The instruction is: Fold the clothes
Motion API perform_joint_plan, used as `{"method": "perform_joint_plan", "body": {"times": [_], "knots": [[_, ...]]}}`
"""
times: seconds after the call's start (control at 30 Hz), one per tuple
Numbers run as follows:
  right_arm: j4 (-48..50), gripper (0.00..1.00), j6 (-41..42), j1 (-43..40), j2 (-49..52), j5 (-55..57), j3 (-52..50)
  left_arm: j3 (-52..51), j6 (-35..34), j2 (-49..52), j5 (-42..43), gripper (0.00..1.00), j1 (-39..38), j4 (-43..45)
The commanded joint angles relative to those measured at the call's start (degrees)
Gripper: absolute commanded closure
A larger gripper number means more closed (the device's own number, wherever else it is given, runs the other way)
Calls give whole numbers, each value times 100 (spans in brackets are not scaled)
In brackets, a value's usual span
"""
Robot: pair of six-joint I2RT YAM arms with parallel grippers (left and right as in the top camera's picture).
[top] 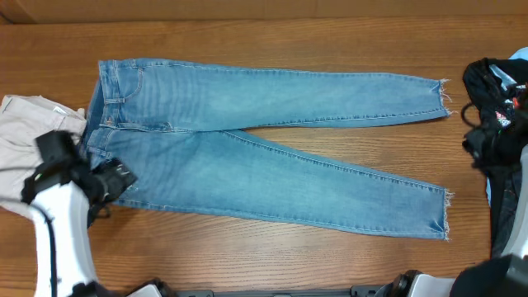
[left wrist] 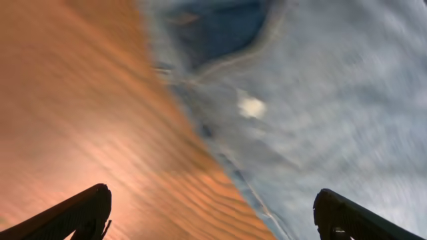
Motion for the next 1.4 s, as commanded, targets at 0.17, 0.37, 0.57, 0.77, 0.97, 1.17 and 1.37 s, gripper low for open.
{"method": "perform_joint_plan", "body": {"times": [0.17,0.37,0.57,0.77,0.97,1.17,1.37], "knots": [[426,65,-35,9,-964,-210,-1051,-833,-669,107,-190,4,949,1047],[415,65,-146,9,-970,-422,-1121,-1036,-660,627,-151,14,960,2120],[415,65,-144,9,-970,-424,-1121,-1036,-396,1432,417,18,962,2865],[404,65,-144,9,-970,-424,-1121,-1034,-66,1967,1139,24,962,3405],[286,65,-144,2,-970,-337,-1121,-1027,-52,1974,1207,90,962,3316],[55,64,-120,-284,-970,-380,-1456,-920,-59,1655,1370,96,962,2922],[260,65,90,-431,-970,-999,-2544,-914,-59,1067,1598,96,962,2782]]}}
